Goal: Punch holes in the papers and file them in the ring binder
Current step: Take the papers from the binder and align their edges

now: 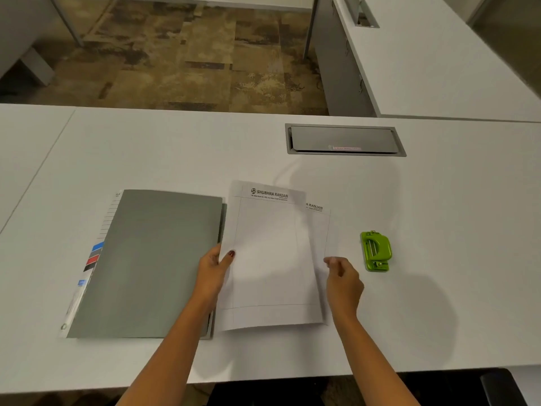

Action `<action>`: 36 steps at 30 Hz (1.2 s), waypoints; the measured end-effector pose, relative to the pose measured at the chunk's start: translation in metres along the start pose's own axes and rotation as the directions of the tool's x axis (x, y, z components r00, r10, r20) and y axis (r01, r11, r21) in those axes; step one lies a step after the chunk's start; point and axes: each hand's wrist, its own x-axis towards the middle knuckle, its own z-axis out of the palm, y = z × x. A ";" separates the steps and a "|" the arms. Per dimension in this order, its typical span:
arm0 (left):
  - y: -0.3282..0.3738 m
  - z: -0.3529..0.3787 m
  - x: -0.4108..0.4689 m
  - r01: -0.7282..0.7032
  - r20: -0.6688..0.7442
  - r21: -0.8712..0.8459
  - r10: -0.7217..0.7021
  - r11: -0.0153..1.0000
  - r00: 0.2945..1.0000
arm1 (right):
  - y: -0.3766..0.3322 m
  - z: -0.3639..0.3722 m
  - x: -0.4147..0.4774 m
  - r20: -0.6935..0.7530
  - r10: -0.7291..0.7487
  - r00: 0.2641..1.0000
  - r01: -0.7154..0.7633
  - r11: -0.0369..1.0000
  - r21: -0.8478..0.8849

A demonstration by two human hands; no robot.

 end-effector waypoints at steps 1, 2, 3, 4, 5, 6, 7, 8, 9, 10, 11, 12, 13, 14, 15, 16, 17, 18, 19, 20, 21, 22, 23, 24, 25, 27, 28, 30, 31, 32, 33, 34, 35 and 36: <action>-0.001 -0.004 -0.001 -0.009 -0.015 -0.008 0.009 1.000 1.000 | 0.002 0.003 0.003 -0.034 0.010 0.999 -0.013 0.994 -0.105; -0.001 -0.008 -0.001 -0.009 -0.032 -0.017 0.008 1.000 0.999 | 0.002 0.005 0.005 -0.045 0.031 0.999 -0.040 0.975 -0.220; 0.000 -0.011 -0.003 -0.007 -0.049 -0.022 0.005 1.000 0.999 | 0.001 0.008 0.007 -0.042 0.064 0.997 -0.074 0.943 -0.325; -0.003 -0.015 -0.002 -0.001 -0.063 -0.028 -0.001 1.000 0.998 | 0.000 0.011 0.007 -0.038 0.101 0.994 -0.108 0.908 -0.405; -0.004 -0.019 -0.003 0.000 -0.069 -0.025 -0.002 1.000 0.998 | -0.002 0.015 0.007 -0.039 0.136 0.990 -0.139 0.874 -0.466; -0.006 -0.022 -0.002 0.002 -0.076 -0.026 -0.004 1.000 0.997 | -0.004 0.018 0.006 -0.046 0.160 0.986 -0.161 0.842 -0.515; -0.008 -0.025 -0.002 0.006 -0.083 -0.022 -0.008 1.000 0.997 | -0.005 0.021 0.005 -0.059 0.175 0.983 -0.178 0.815 -0.551; -0.009 -0.028 -0.002 0.003 -0.086 -0.020 -0.005 1.000 0.996 | -0.006 0.024 0.005 -0.075 0.182 0.980 -0.192 0.797 -0.573; -0.009 -0.029 -0.003 0.000 -0.090 -0.017 -0.001 1.000 0.996 | -0.007 0.027 0.006 -0.089 0.189 0.978 -0.205 0.784 -0.585; -0.010 -0.031 -0.003 -0.004 -0.095 -0.017 0.002 1.000 0.995 | -0.007 0.029 0.007 -0.099 0.200 0.975 -0.219 0.777 -0.590; -0.011 -0.032 -0.004 -0.006 -0.099 -0.016 0.004 1.000 0.995 | -0.007 0.031 0.010 -0.105 0.216 0.971 -0.236 0.773 -0.590; -0.012 -0.033 -0.003 -0.006 -0.102 -0.017 0.004 1.000 0.995 | -0.008 0.033 0.012 -0.107 0.236 0.966 -0.253 0.771 -0.585; -0.012 -0.034 -0.003 -0.003 -0.108 -0.017 0.001 1.000 0.994 | -0.009 0.035 0.014 -0.106 0.258 0.960 -0.271 0.771 -0.577; -0.013 -0.035 -0.003 0.001 -0.114 -0.018 -0.003 1.000 0.993 | -0.010 0.036 0.016 -0.107 0.280 0.954 -0.290 0.770 -0.568; -0.014 -0.036 -0.002 0.006 -0.120 -0.018 -0.008 1.000 0.993 | -0.011 0.037 0.018 -0.106 0.299 0.948 -0.305 0.768 -0.564; -0.016 -0.037 -0.001 0.009 -0.126 -0.017 -0.011 1.000 0.992 | -0.011 0.037 0.020 -0.105 0.315 0.943 -0.317 0.761 -0.566; -0.017 -0.038 -0.001 0.011 -0.130 -0.017 -0.013 1.000 0.991 | -0.012 0.038 0.022 -0.101 0.331 0.938 -0.326 0.749 -0.577; -0.018 -0.039 0.000 0.015 -0.135 -0.015 -0.017 1.000 0.991 | -0.013 0.038 0.023 -0.091 0.346 0.934 -0.331 0.737 -0.589; -0.019 -0.041 0.001 0.017 -0.139 -0.015 -0.019 1.000 0.990 | -0.014 0.038 0.024 -0.080 0.364 0.928 -0.336 0.727 -0.599; -0.020 -0.042 0.002 0.018 -0.141 -0.012 -0.020 1.000 0.990 | -0.014 0.038 0.026 -0.069 0.379 0.923 -0.342 0.723 -0.600; -0.021 -0.043 0.002 0.018 -0.143 -0.009 -0.019 1.000 0.989 | -0.014 0.038 0.027 -0.059 0.392 0.918 -0.348 0.725 -0.595; -0.023 -0.044 0.003 0.019 -0.147 -0.009 -0.020 1.000 0.989 | -0.015 0.038 0.027 -0.052 0.396 0.917 -0.351 0.737 -0.578; -0.023 -0.045 0.004 0.018 -0.149 -0.009 -0.020 1.000 0.989 | -0.015 0.037 0.028 -0.051 0.386 0.921 -0.350 0.760 -0.547; -0.024 -0.046 0.004 0.019 -0.150 -0.008 -0.020 1.000 0.988 | -0.015 0.036 0.027 -0.062 0.360 0.931 -0.340 0.792 -0.507; -0.024 -0.048 0.004 0.020 -0.152 -0.005 -0.021 1.000 0.988 | -0.015 0.033 0.026 -0.079 0.321 0.944 -0.320 0.827 -0.463; -0.024 -0.049 0.005 0.023 -0.160 -0.004 -0.024 1.000 0.987 | -0.017 0.025 0.022 -0.112 0.204 0.973 -0.232 0.893 -0.386; -0.024 -0.050 0.005 0.026 -0.163 -0.006 -0.026 1.000 0.986 | -0.018 0.019 0.020 -0.120 0.130 0.984 -0.165 0.922 -0.351; -0.024 -0.050 0.005 0.028 -0.167 -0.008 -0.029 1.000 0.986 | -0.022 0.007 0.015 -0.142 -0.049 0.989 0.003 0.950 -0.312; -0.024 -0.049 0.005 0.027 -0.168 -0.008 -0.028 1.000 0.985 | -0.025 0.000 0.013 -0.161 -0.155 0.975 0.096 0.940 -0.326; -0.024 -0.049 0.005 0.027 -0.169 -0.004 -0.027 1.000 0.985 | -0.029 -0.007 0.011 -0.185 -0.263 0.947 0.184 0.915 -0.358; -0.023 -0.048 0.006 0.027 -0.171 0.004 -0.026 1.000 0.985 | -0.033 -0.014 0.009 -0.212 -0.367 0.906 0.264 0.880 -0.394; -0.024 -0.047 0.006 0.028 -0.174 0.012 -0.026 1.000 0.984 | -0.037 -0.021 0.006 -0.238 -0.456 0.858 0.330 0.842 -0.426; -0.024 -0.046 0.007 0.032 -0.176 0.016 -0.029 0.999 0.984 | -0.043 -0.027 0.004 -0.258 -0.523 0.812 0.381 0.811 -0.445; -0.024 -0.046 0.007 0.037 -0.176 0.017 -0.033 0.999 0.984 | -0.049 -0.033 0.002 -0.269 -0.569 0.777 0.423 0.788 -0.447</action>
